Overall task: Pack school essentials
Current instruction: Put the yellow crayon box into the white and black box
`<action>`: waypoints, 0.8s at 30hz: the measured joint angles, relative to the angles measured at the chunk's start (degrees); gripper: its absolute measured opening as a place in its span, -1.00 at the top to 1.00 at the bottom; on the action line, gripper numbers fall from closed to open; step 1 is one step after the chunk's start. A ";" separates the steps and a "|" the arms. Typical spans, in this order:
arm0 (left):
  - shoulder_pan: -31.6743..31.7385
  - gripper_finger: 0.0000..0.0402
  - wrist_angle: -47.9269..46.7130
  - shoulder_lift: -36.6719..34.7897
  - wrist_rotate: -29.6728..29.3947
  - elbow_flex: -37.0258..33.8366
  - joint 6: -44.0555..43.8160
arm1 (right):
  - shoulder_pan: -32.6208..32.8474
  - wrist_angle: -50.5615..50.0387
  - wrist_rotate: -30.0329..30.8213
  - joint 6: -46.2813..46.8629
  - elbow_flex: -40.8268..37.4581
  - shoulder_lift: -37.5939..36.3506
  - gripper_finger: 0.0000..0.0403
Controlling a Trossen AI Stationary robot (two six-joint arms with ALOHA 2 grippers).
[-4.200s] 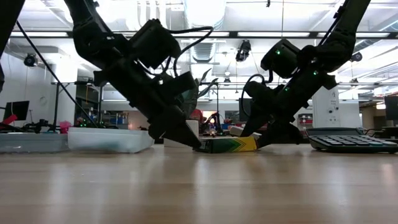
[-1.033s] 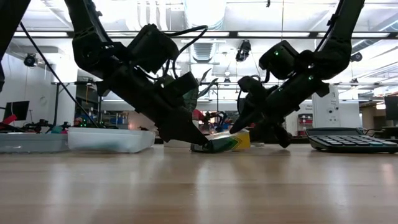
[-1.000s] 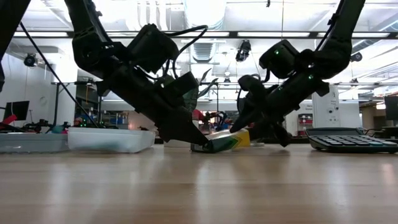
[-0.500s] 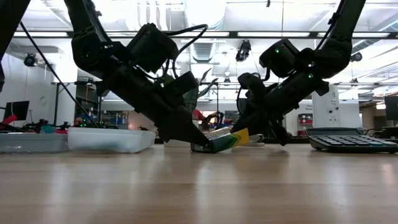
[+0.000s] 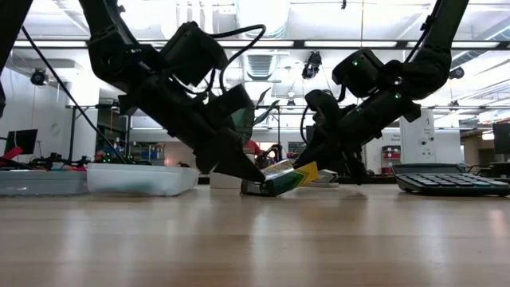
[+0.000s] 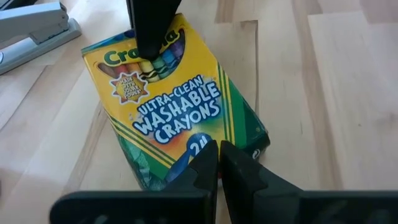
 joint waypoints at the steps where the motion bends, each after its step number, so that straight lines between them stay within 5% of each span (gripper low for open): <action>1: -0.04 1.00 0.07 -0.07 0.00 0.00 0.02 | 0.00 0.01 -0.21 -0.21 0.00 0.00 0.83; 7: -0.08 0.93 0.50 -0.28 1.74 0.30 -0.47 | 0.00 -0.07 -0.52 -1.19 0.00 -0.02 0.83; 18: -0.17 0.27 -4.33 -7.35 2.08 0.22 -1.65 | 0.69 0.08 -0.80 -10.72 -0.04 -0.83 0.84; 24: 2.91 0.12 -3.23 -9.28 2.97 0.24 -14.45 | 2.07 -0.21 -0.61 -15.39 -0.07 -2.73 0.84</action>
